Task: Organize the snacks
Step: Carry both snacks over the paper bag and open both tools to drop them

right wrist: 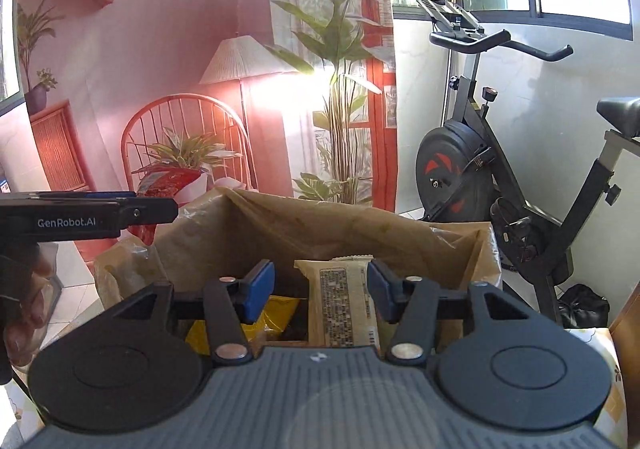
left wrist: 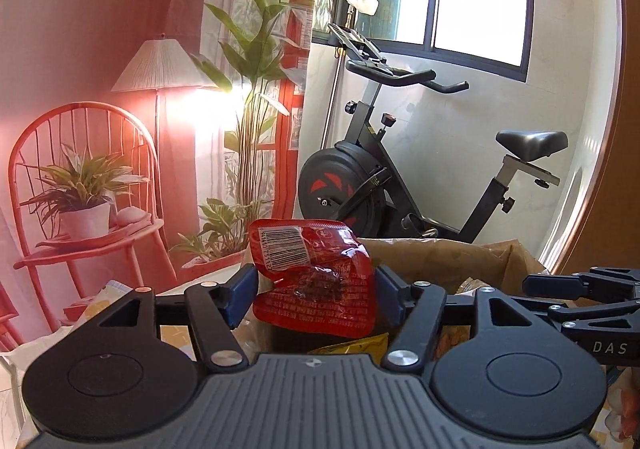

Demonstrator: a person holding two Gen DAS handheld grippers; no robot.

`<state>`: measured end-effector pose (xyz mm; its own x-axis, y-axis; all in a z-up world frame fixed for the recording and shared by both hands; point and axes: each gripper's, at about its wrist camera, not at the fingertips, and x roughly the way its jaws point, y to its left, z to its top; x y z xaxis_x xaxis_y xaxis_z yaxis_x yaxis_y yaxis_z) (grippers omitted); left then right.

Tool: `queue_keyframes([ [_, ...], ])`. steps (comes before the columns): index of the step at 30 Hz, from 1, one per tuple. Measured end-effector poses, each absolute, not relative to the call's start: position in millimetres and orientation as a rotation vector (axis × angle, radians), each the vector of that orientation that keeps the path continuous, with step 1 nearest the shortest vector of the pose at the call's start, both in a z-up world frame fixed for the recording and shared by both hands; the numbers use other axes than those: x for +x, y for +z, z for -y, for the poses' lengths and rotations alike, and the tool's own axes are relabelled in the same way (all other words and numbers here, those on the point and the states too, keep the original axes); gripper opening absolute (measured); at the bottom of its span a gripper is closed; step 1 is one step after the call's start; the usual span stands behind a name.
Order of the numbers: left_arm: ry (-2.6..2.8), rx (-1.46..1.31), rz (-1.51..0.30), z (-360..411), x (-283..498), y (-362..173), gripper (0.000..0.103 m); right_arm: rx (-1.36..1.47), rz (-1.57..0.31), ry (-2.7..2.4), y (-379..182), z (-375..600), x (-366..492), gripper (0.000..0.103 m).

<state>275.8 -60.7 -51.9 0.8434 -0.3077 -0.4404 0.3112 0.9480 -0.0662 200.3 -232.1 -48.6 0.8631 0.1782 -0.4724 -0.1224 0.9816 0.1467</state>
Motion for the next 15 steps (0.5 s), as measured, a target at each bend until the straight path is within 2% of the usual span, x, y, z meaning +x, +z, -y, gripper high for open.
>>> queue_keyframes([
  [5, -0.336, -0.002, -0.48, 47.2, 261.1, -50.9, 0.067, 0.076, -0.49, 0.204, -46.3, 230.1, 178.4, 0.07],
  [8, -0.327, -0.006, -0.485, 36.5, 251.6, -49.9, 0.067, 0.063, -0.48, 0.228, -45.3, 228.7, 166.4, 0.075],
  [15, -0.306, -0.038, -0.485, 8.8, 223.0, -49.5, 0.068, 0.057, -0.461, 0.273, -45.7, 221.9, 142.1, 0.076],
])
